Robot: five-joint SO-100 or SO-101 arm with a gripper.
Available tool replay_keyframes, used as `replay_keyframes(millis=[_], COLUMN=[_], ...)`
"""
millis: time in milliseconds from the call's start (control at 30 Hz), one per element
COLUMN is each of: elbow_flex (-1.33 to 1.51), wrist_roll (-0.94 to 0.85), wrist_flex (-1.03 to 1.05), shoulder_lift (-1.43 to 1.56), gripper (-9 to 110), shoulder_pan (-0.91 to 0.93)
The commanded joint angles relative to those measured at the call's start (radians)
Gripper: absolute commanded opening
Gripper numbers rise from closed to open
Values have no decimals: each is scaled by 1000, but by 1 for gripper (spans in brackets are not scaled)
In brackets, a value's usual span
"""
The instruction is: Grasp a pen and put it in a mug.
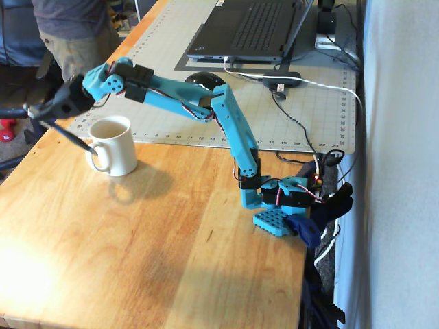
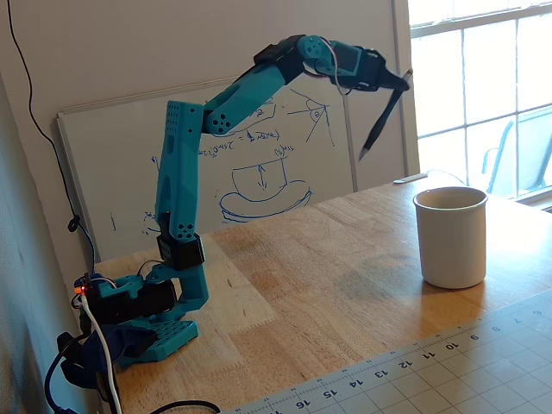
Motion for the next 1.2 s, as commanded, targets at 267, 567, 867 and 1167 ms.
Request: replay_keyframes(millis=[267, 567, 867, 1167], elbow_flex=[-104, -103, -69, 232], wrist_roll=[-3, -5, -5, -5], wrist_flex=[-462, -741, -765, -765], shoulder_lift=[-6, -146, -212, 51], gripper=[2, 2, 2, 2], shoulder_pan=[302, 466, 472, 456])
